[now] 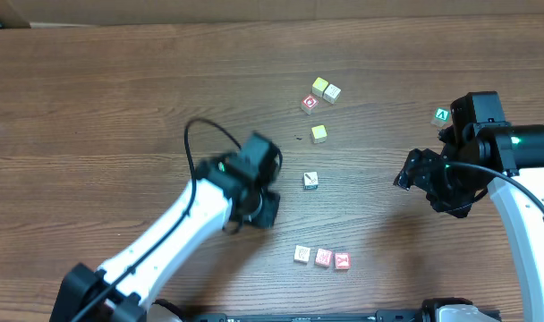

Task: Flip 5 blocks
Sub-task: 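Carry the acorn block forward and set it beside the W block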

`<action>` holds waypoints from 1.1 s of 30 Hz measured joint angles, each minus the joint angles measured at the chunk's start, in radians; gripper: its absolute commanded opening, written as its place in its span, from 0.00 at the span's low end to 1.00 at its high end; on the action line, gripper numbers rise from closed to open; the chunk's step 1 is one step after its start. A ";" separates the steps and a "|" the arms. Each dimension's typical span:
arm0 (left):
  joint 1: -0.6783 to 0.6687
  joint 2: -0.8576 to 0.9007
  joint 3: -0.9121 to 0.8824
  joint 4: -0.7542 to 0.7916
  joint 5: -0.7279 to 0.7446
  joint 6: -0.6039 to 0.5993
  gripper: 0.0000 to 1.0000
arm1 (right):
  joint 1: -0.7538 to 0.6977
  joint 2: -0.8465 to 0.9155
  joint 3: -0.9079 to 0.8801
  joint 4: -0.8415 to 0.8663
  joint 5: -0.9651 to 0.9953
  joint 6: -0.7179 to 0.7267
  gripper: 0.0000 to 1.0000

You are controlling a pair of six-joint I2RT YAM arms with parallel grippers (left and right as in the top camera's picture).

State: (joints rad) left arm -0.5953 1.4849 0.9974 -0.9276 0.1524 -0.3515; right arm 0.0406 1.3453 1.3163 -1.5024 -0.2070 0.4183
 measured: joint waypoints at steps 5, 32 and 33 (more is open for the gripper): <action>-0.112 -0.062 -0.133 0.081 0.000 -0.107 0.04 | 0.000 0.000 0.000 -0.007 0.000 0.000 0.78; -0.204 -0.064 -0.254 0.275 -0.007 -0.245 0.10 | 0.000 0.000 0.000 -0.027 0.000 -0.001 0.78; -0.204 -0.062 -0.254 0.275 -0.007 -0.245 0.10 | 0.000 0.000 0.000 -0.027 0.000 0.000 0.78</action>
State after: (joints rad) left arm -0.7990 1.4231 0.7429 -0.6525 0.1452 -0.5968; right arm 0.0406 1.3453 1.3163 -1.5299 -0.2070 0.4179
